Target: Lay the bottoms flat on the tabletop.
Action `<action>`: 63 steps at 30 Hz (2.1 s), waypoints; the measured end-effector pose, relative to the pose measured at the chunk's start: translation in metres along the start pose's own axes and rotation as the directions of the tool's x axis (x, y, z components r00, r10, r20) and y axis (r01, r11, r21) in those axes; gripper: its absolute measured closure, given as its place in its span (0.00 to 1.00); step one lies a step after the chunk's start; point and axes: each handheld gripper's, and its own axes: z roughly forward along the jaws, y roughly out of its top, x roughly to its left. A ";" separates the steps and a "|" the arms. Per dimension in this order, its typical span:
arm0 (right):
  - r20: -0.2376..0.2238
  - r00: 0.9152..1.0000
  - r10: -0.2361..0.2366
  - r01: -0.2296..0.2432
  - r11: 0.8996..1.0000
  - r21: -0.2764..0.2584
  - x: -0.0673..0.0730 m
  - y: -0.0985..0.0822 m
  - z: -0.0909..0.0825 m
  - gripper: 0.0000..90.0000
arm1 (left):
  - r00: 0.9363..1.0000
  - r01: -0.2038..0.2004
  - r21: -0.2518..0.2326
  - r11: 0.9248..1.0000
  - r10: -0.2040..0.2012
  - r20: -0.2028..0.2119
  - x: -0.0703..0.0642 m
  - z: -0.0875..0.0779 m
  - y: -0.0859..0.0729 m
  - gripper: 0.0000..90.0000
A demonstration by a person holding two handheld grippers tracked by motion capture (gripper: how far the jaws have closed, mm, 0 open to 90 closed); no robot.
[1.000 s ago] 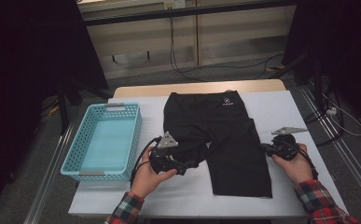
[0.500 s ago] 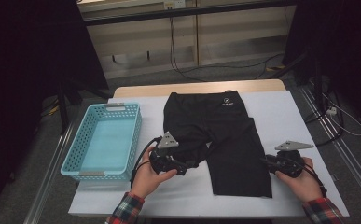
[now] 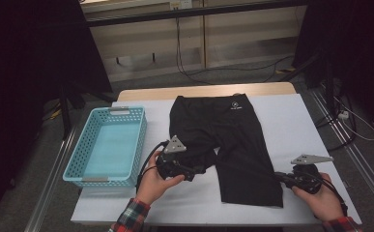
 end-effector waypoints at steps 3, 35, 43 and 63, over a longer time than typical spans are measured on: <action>-0.005 1.000 0.007 -0.007 1.000 0.000 -0.002 -0.004 -0.004 1.00 | 1.000 0.000 0.002 1.000 0.000 -0.004 0.000 0.000 0.000 0.13; 0.098 0.995 0.008 0.003 0.994 -0.106 -0.056 0.088 0.042 0.51 | 1.000 0.003 0.009 1.000 -0.003 -0.011 0.006 -0.002 -0.005 0.13; 0.132 0.991 0.033 -0.023 0.997 -0.075 -0.071 0.112 0.077 0.49 | 1.000 0.007 0.018 1.000 -0.006 -0.016 0.006 -0.002 -0.009 0.13; 0.177 0.979 0.101 -0.090 0.994 -0.065 -0.081 0.136 0.120 0.77 | 1.000 0.009 0.019 1.000 -0.009 -0.022 0.009 -0.002 -0.009 0.13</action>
